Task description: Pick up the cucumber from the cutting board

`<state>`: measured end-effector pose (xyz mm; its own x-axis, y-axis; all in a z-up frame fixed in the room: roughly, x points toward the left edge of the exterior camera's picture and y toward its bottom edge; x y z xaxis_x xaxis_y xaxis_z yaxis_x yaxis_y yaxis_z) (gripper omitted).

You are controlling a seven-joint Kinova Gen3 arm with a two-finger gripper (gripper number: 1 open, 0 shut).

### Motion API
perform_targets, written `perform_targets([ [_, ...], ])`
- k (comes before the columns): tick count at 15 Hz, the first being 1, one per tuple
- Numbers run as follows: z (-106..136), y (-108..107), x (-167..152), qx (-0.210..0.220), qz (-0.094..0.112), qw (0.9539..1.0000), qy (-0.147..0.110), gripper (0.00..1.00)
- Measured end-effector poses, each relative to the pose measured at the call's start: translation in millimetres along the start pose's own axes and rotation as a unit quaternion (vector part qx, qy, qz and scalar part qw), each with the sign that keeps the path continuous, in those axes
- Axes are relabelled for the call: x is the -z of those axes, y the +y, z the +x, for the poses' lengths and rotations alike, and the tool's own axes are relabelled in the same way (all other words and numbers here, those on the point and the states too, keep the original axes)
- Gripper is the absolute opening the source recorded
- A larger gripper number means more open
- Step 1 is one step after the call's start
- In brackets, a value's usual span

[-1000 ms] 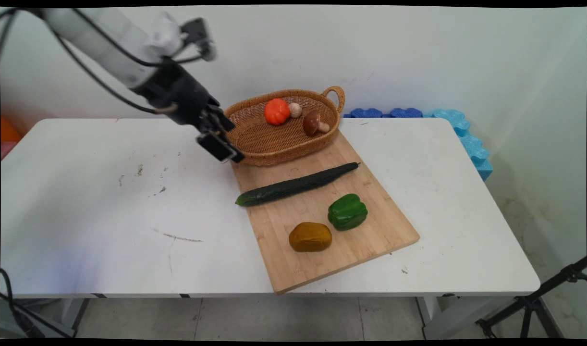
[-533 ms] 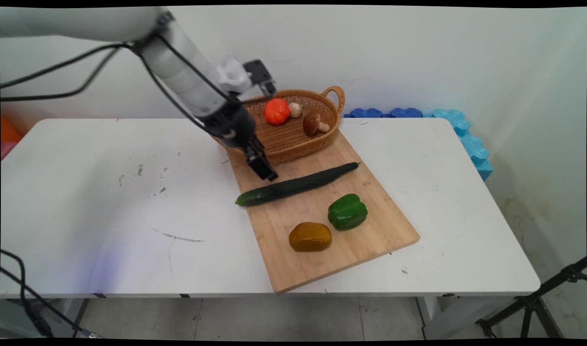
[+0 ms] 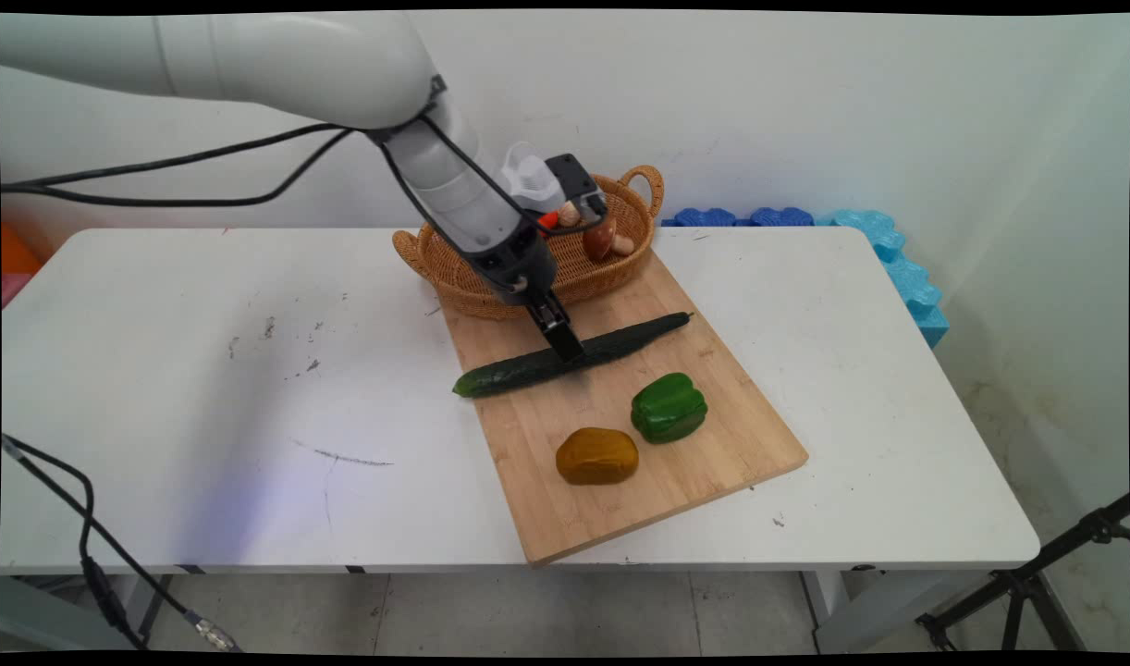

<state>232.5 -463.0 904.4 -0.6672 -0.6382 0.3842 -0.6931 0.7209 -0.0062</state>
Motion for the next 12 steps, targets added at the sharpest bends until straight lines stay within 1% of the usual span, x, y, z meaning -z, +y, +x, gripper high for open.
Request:
perform_targets([
  [4, 6.9, -1.9, -15.8, 0.001, 0.007, 0.9999, -0.012, 1.0],
  [12, 1.7, -12.0, -41.2, 0.008, 0.015, 0.9992, -0.037, 1.0],
])
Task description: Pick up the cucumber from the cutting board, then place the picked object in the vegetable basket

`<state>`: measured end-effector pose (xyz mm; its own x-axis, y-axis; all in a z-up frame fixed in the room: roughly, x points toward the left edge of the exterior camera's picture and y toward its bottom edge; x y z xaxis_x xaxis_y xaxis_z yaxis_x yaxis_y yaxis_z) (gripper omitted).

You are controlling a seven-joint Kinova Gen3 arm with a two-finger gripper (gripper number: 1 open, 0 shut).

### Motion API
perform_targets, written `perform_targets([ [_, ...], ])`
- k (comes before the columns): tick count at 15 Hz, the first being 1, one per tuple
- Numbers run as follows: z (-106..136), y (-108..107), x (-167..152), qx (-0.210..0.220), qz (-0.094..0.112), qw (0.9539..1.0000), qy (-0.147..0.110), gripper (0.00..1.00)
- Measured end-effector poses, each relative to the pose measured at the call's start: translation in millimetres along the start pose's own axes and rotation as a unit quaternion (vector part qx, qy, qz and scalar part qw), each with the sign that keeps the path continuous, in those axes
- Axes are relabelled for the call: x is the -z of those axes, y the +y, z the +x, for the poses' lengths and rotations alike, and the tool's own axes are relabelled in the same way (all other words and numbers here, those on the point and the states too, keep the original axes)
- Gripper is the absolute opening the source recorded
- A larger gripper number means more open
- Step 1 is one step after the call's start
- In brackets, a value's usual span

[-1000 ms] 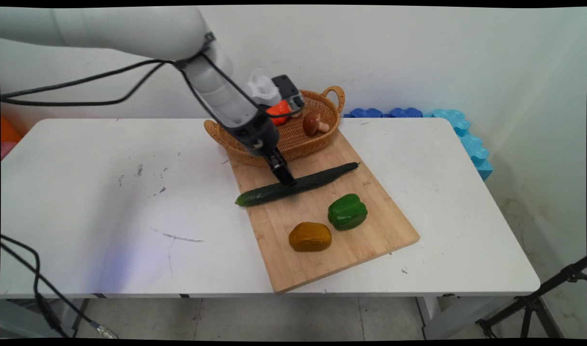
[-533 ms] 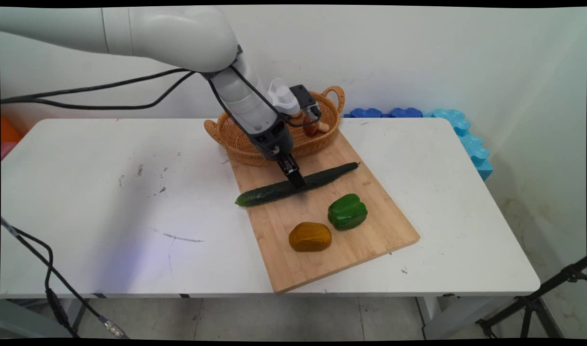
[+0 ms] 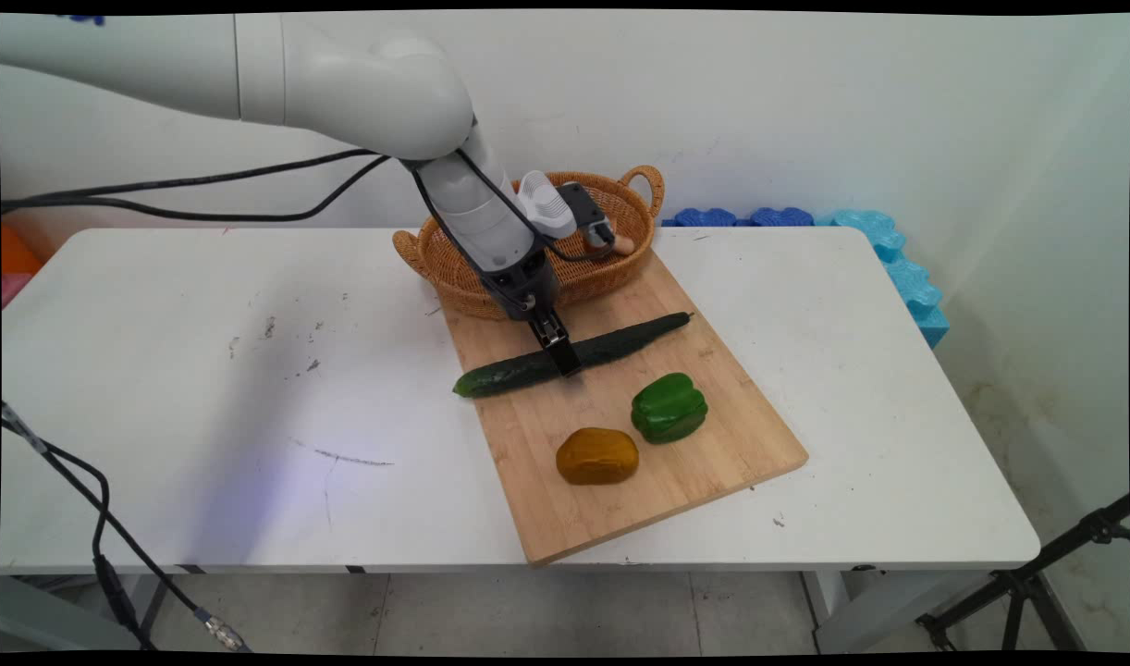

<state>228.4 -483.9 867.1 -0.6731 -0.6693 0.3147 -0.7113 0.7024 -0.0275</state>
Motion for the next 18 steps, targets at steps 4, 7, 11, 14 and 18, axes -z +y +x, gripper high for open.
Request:
perform_targets([
  [4, -4.2, -3.4, -9.1, 0.002, 0.0, 1.0, -0.009, 1.0],
  [7, -6.7, -3.8, -13.5, 0.003, -0.002, 0.9999, -0.012, 0.0],
  [11, -7.3, -2.3, -11.9, -0.001, -0.005, 0.9999, -0.01, 0.0],
  [14, -2.7, 0.2, 0.2, 0.005, -0.008, 1.0, 0.002, 0.0],
  [18, 7.7, 1.5, 33.4, 0.018, -0.013, 0.9995, 0.023, 0.0],
])
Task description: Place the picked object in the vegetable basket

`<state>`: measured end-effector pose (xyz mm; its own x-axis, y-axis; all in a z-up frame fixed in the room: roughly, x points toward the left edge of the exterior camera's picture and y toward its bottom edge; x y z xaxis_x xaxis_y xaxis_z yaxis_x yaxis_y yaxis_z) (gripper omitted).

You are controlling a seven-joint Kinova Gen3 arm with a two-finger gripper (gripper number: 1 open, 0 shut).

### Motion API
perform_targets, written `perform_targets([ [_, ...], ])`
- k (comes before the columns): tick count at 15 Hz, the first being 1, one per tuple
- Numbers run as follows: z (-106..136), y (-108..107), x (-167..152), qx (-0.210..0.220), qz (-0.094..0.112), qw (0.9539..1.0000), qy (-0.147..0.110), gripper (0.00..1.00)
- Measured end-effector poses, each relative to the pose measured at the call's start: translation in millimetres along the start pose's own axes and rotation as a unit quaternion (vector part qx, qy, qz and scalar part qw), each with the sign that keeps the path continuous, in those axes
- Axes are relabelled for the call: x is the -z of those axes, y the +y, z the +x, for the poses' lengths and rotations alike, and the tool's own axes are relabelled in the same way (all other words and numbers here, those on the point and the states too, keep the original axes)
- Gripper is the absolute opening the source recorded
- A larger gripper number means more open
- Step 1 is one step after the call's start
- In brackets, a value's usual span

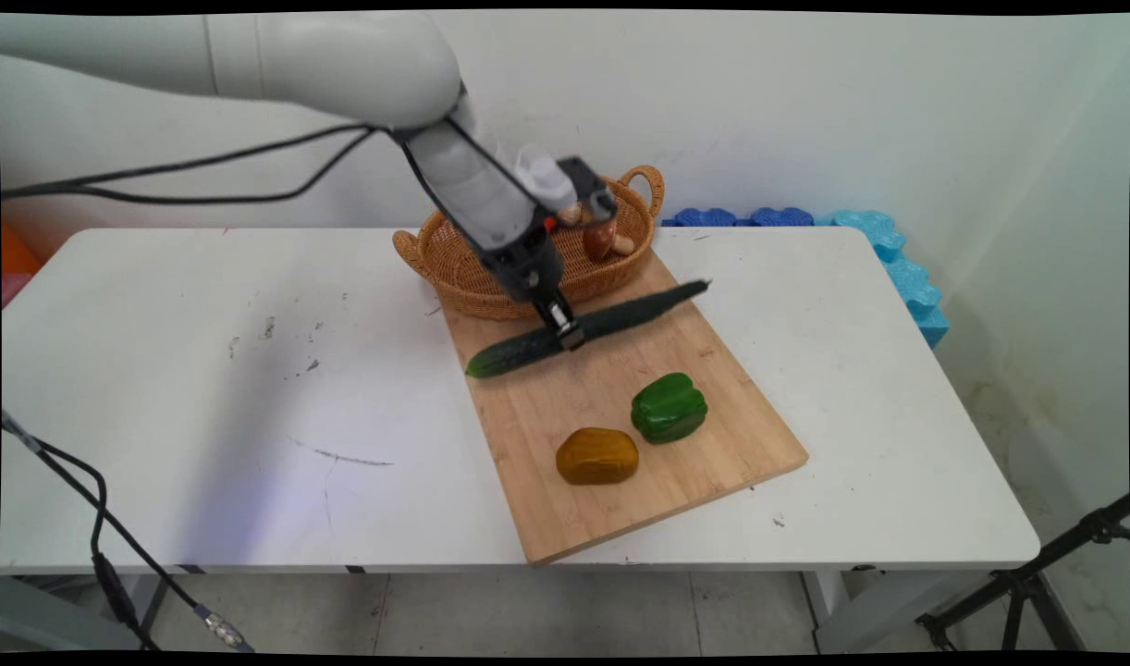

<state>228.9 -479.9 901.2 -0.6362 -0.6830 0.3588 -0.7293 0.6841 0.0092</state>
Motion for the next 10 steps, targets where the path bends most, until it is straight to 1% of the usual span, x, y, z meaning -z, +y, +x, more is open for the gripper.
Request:
perform_targets([
  [3, 11.9, -4.1, 41.8, 0.022, -0.003, 0.9995, 0.022, 0.0],
  [5, 16.2, -12.0, 69.2, 0.037, 0.0, 0.9988, 0.032, 0.0],
  [8, 17.8, -25.5, 93.7, 0.056, 0.009, 0.9976, 0.039, 0.0],
  [10, 17.0, -41.1, 108.7, 0.074, 0.021, 0.9961, 0.043, 0.0],
])
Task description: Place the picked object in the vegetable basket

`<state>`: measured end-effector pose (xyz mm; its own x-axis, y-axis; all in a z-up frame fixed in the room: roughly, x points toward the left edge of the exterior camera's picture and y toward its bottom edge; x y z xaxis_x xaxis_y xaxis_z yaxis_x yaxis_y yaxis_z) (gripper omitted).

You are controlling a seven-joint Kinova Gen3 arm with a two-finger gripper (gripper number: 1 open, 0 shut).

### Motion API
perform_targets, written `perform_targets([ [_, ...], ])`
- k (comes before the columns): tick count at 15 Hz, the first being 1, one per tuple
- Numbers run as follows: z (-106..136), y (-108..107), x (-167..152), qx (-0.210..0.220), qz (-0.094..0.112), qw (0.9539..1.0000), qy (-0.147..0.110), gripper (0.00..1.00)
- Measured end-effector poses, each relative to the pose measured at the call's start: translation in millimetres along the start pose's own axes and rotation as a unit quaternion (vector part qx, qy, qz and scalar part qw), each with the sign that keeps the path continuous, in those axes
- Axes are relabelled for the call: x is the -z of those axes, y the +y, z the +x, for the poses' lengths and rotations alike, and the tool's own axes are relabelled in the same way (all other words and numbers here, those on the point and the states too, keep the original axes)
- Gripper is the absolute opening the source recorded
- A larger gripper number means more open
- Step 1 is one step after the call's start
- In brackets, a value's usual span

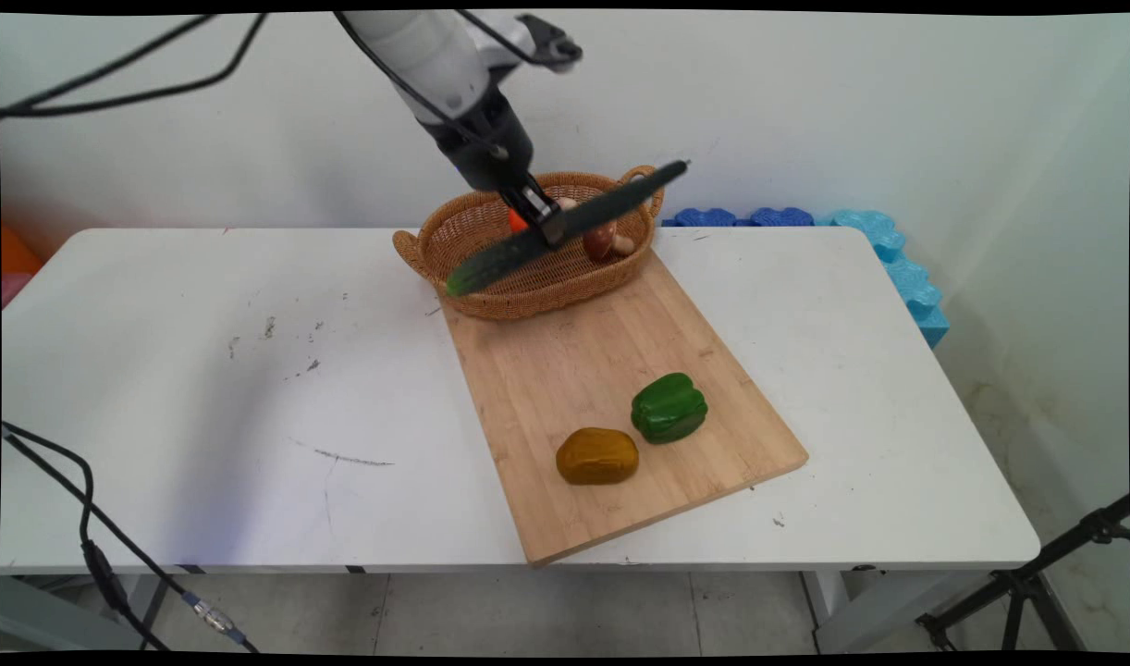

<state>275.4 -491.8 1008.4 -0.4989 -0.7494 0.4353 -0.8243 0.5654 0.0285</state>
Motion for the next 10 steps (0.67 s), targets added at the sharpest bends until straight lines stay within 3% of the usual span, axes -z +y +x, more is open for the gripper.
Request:
perform_targets([
  [5, -0.7, -33.9, 10.3, 0.032, 0.03, 0.999, -0.001, 0.0],
  [10, -8.0, -72.2, -2.8, 0.085, 0.059, 0.9946, -0.003, 0.0],
])
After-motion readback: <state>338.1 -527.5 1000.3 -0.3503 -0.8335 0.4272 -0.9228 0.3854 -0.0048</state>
